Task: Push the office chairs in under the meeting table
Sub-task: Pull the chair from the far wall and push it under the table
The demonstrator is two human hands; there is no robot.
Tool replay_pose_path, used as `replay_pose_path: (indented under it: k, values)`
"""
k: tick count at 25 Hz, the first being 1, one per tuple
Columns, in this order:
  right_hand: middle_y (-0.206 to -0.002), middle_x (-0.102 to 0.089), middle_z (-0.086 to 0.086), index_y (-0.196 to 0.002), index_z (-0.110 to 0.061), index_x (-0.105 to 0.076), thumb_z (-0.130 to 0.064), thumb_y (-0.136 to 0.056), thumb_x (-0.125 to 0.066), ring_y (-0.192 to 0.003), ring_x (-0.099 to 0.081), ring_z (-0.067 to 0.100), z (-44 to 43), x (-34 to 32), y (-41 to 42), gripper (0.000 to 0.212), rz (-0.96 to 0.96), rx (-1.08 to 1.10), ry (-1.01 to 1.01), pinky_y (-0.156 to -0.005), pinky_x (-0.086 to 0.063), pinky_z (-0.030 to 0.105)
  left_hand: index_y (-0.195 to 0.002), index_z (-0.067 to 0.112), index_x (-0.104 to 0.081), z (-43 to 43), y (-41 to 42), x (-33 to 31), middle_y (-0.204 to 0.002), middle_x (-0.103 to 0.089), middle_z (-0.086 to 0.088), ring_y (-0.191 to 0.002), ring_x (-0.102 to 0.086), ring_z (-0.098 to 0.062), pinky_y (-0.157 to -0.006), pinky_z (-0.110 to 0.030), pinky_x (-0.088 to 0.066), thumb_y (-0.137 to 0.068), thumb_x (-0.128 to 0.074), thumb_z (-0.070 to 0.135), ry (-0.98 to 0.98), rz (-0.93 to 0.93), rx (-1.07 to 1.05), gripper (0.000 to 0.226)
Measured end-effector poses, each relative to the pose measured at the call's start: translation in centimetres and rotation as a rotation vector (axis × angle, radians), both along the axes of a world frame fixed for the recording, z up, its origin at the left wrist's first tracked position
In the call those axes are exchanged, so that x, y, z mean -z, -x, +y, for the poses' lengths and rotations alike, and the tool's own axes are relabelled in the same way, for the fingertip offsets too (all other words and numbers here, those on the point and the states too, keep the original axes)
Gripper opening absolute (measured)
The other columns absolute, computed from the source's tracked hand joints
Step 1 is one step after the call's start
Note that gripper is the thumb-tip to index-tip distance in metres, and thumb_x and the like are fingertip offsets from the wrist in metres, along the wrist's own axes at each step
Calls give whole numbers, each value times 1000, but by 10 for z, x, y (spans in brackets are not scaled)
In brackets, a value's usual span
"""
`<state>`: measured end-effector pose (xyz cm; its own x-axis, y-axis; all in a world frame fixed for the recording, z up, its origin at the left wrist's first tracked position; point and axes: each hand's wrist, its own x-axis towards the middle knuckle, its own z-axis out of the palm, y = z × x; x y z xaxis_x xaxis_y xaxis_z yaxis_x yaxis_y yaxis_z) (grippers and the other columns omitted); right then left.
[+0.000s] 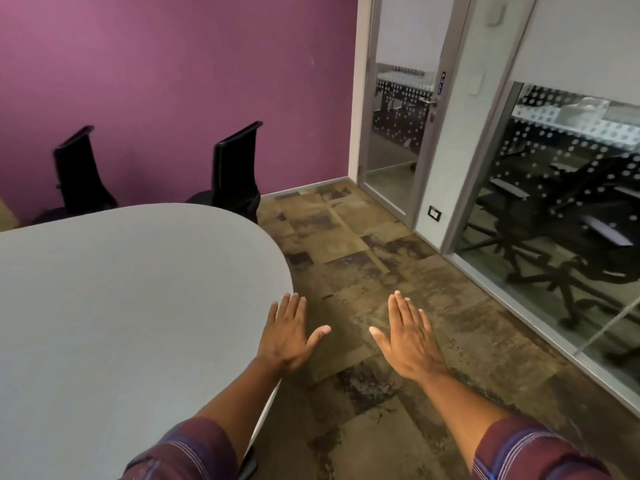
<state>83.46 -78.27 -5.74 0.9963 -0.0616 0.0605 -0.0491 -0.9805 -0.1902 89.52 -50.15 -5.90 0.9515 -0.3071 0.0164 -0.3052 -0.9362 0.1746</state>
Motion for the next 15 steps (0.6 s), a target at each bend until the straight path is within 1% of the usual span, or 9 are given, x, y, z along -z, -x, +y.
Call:
replay_pose_path:
  k: [4, 9, 13, 15]
  values:
    - [-181, 2, 10, -171, -10, 2, -71, -106, -23, -167, -4, 28, -20, 5, -75, 93, 31, 44, -16, -136, -6, 49, -172, 17, -7, -28, -77, 10, -181, 1, -7, -165, 11, -26, -134, -48, 8, -86, 14, 92, -18, 9, 37, 116]
    - [-181, 5, 10, -170, -10, 4, -71, -106, -22, -168, -2, 27, -43, 12, -156, 92, 26, 48, 3, -136, -5, 49, -172, 18, -1, -59, -156, 25, -180, 9, -5, -160, 24, -23, -127, -43, 20, -92, 7, 90, -54, 9, 49, 108]
    - [-181, 4, 11, -171, -10, 2, -69, -107, -28, -168, -2, 28, -62, 22, -228, 91, 12, 20, 17, -136, -7, 50, -171, 16, 3, -83, -223, 38, -179, 13, -6, -158, 27, -25, -127, -43, 21, -91, 9, 90, -75, 15, 39, 110]
    - [-181, 6, 11, -171, -10, 3, -68, -107, -27, -168, -1, 27, -76, 26, -273, 91, 27, 6, 28, -136, -6, 49, -171, 16, 5, -96, -265, 43, -178, 16, -6, -159, 28, -25, -127, -43, 22, -90, 10, 91, -81, 14, 34, 110]
